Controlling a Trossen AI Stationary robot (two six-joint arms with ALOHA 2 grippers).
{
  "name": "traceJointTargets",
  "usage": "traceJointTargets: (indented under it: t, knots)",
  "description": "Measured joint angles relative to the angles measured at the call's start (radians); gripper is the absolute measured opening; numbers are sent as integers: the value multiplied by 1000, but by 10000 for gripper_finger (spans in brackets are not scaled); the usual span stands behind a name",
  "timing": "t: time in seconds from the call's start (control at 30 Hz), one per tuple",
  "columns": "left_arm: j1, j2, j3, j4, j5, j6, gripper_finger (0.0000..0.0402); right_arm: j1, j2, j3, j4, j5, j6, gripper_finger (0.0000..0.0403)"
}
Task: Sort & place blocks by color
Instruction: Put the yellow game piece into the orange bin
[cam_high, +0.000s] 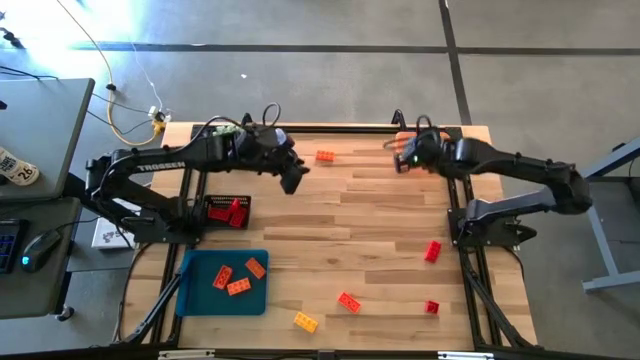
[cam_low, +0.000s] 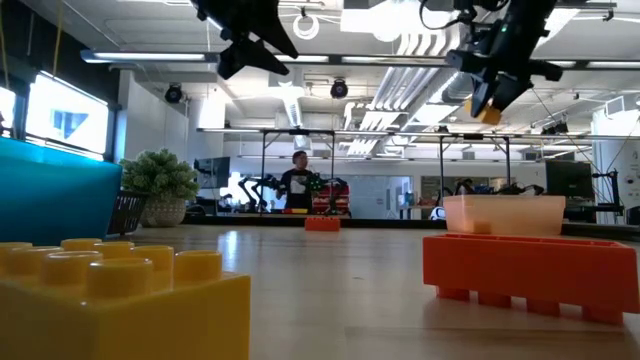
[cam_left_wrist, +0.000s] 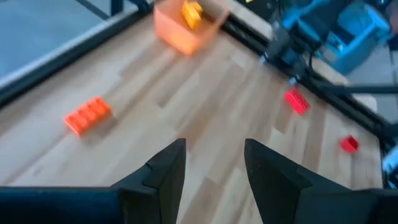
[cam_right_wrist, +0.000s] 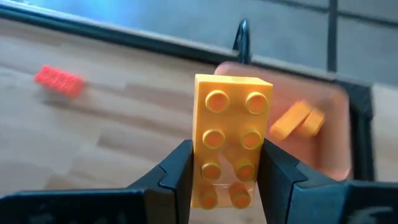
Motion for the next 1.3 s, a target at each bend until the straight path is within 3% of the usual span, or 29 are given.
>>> traceJointTargets:
  t: [0.17, 0.4, 0.87, 1.3]
  knots:
    - [47, 0, 0, 34, -1, 0, 153, -164, 33, 0, 92, -53, -232, 113]
    - [80, 0, 0, 33, 0, 0, 152, -317, 131, 0, 107, -139, -402, 113]
    - [82, 0, 0, 31, -3, 26, 152, -482, 385, 0, 115, -288, -558, 113]
    - [80, 0, 0, 31, 0, 26, 152, -553, 480, 0, 124, -356, -673, 149]
